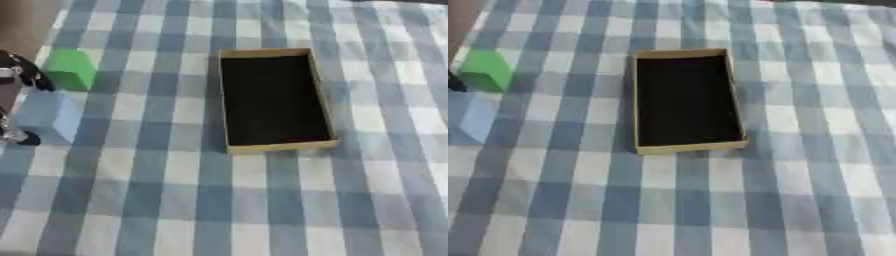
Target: Pick up objects on the table and place them in the box.
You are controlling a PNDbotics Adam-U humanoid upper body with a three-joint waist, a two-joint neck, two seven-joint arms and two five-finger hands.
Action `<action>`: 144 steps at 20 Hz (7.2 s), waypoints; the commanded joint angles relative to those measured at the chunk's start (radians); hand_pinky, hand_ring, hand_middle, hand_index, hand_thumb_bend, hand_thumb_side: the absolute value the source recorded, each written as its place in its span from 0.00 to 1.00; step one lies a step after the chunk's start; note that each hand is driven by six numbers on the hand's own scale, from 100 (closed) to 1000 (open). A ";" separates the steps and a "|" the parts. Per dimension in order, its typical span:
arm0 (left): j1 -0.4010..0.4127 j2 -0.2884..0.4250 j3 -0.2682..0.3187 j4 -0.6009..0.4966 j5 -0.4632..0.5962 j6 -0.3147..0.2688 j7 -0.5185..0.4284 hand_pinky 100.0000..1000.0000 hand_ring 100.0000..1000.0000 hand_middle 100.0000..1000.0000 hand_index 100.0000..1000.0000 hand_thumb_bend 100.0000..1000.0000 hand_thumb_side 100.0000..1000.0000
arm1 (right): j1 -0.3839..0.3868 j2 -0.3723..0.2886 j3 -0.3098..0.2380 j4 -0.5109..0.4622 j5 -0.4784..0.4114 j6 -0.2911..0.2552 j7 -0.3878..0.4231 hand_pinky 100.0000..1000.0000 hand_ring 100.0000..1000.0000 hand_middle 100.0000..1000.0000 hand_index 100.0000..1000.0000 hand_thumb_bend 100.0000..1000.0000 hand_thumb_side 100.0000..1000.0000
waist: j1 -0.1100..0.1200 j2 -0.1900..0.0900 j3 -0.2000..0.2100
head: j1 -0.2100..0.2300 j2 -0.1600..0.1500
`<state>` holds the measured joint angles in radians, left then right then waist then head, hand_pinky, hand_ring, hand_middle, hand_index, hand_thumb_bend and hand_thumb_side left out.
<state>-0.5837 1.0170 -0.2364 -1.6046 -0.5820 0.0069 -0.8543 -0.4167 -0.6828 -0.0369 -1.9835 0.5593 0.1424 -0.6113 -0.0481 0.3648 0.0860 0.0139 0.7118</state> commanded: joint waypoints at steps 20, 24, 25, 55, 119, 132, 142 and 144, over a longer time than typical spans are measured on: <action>-0.235 -0.094 0.014 -0.217 0.088 -0.008 0.008 0.68 0.62 0.52 0.64 0.25 0.23 | -0.012 -0.023 -0.006 -0.017 -0.003 -0.001 0.004 0.81 0.78 0.79 0.79 0.00 1.00 | 0.010 -0.039 0.021 | -0.012 0.009; -0.387 -0.222 -0.039 -0.168 0.072 -0.014 -0.040 0.68 0.62 0.51 0.64 0.24 0.23 | -0.018 -0.021 -0.002 -0.017 -0.004 -0.003 0.011 0.81 0.78 0.79 0.79 0.00 1.00 | 0.012 -0.043 0.015 | -0.001 0.008; -0.420 -0.254 -0.053 -0.149 0.061 -0.019 -0.047 0.68 0.62 0.52 0.65 0.25 0.24 | -0.020 -0.020 0.000 -0.017 -0.005 -0.003 0.012 0.81 0.78 0.79 0.79 0.00 1.00 | 0.013 -0.043 0.011 | 0.004 0.006; -0.628 -0.656 -0.213 0.221 -0.100 -0.146 -0.052 0.67 0.61 0.51 0.64 0.31 0.41 | -0.058 0.005 0.011 -0.017 -0.011 -0.017 0.023 0.81 0.78 0.78 0.79 0.00 1.00 | 0.037 -0.041 -0.029 | 0.043 0.006; -0.453 -0.147 0.031 0.338 -0.223 -0.263 0.018 0.86 0.92 0.85 0.88 0.70 0.20 | -0.024 -0.033 -0.015 -0.017 -0.004 0.005 -0.007 0.81 0.78 0.78 0.79 0.00 1.00 | 0.012 -0.001 -0.015 | 0.009 -0.048; -0.442 -0.170 0.004 0.410 -0.234 -0.288 -0.028 0.85 0.91 0.85 0.87 0.65 0.10 | -0.032 -0.025 -0.014 -0.017 -0.009 0.003 -0.010 0.81 0.78 0.78 0.79 0.00 1.00 | 0.014 0.014 -0.030 | 0.016 -0.063; -0.449 -0.219 -0.008 0.468 -0.234 -0.285 0.005 0.74 0.79 0.65 0.76 0.50 0.15 | -0.033 -0.019 -0.016 -0.017 -0.012 0.002 -0.014 0.81 0.77 0.78 0.79 0.00 1.00 | 0.012 0.019 -0.036 | 0.021 -0.066; -0.450 -0.221 -0.009 0.470 -0.229 -0.285 0.007 0.70 0.74 0.58 0.71 0.46 0.15 | -0.033 -0.018 -0.016 -0.017 -0.012 0.002 -0.015 0.81 0.77 0.78 0.79 0.00 1.00 | 0.012 0.019 -0.035 | 0.020 -0.064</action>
<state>-1.0123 0.7749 -0.2498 -1.1289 -0.8158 -0.2644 -0.8403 -0.4398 -0.6824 -0.0378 -1.9835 0.5519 0.1451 -0.6219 -0.0388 0.4042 0.0505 0.0333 0.6561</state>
